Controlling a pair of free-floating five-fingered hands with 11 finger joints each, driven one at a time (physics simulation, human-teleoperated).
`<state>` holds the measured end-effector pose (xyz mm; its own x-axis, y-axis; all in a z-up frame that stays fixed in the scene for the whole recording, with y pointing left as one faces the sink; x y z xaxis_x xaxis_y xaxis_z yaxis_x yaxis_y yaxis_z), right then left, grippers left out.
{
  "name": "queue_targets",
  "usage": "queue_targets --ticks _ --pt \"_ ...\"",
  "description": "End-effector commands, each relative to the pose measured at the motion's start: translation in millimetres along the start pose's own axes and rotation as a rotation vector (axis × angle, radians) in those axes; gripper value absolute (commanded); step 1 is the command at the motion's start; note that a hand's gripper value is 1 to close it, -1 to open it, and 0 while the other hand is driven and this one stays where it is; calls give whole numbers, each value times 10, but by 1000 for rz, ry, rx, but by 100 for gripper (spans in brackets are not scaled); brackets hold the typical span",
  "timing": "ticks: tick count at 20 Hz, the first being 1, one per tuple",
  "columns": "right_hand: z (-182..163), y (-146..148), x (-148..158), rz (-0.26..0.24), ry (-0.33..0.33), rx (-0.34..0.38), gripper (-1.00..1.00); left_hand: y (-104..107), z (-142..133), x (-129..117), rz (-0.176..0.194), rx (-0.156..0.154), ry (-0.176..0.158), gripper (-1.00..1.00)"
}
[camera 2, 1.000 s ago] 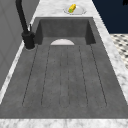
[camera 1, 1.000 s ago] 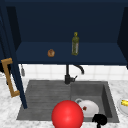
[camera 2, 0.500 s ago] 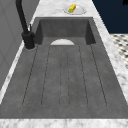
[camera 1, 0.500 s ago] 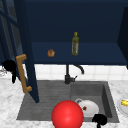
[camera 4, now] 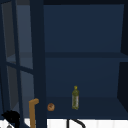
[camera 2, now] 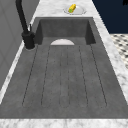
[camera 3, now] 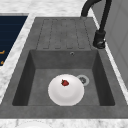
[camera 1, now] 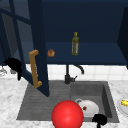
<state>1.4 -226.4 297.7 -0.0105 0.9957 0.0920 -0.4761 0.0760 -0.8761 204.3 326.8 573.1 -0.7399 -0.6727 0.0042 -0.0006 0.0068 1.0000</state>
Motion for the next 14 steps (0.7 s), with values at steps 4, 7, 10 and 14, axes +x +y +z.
queue_targets --ticks 4,7,10,14 --pt "0 0 0 0 0 0 0 -100 -469 59 -98 69 56 -100" --pt "0 0 0 0 0 0 0 -126 -609 40 -133 103 108 -100" --pt "0 0 0 0 0 0 0 -161 -745 19 -166 144 164 -100" --pt "0 0 0 0 0 0 0 -208 -926 -7 -215 215 247 -100"
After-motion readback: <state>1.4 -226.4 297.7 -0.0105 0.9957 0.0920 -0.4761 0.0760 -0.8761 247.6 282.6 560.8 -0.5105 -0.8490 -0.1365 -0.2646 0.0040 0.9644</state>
